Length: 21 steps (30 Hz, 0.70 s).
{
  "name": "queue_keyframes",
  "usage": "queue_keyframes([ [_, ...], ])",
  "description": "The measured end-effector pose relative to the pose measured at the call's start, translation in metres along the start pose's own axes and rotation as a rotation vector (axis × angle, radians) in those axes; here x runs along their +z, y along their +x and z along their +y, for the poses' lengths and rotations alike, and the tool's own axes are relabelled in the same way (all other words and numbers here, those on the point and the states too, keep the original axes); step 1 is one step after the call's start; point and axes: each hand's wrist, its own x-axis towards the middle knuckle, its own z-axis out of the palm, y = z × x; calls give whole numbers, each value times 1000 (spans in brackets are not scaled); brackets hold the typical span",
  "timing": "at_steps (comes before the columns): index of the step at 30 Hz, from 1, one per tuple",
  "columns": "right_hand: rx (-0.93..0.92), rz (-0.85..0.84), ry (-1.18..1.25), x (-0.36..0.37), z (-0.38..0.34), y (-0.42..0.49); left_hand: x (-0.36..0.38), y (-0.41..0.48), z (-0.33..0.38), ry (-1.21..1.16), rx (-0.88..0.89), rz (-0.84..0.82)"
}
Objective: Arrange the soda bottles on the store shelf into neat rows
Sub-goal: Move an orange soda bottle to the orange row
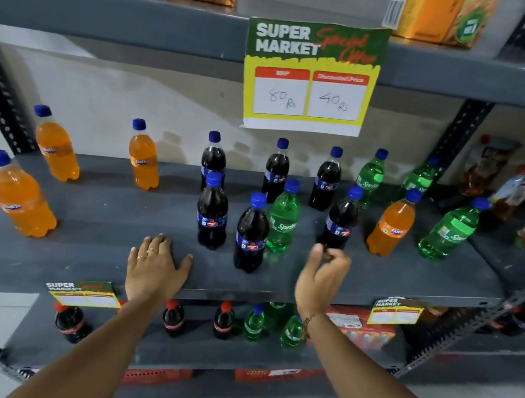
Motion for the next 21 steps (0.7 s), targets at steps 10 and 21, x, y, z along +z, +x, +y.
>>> queue_keyframes([
  [10,424,114,-58,-40,49,125,5,0,2,85,-6,64],
  [21,308,-20,80,-57,47,113,5,1,0,121,-1,68],
])
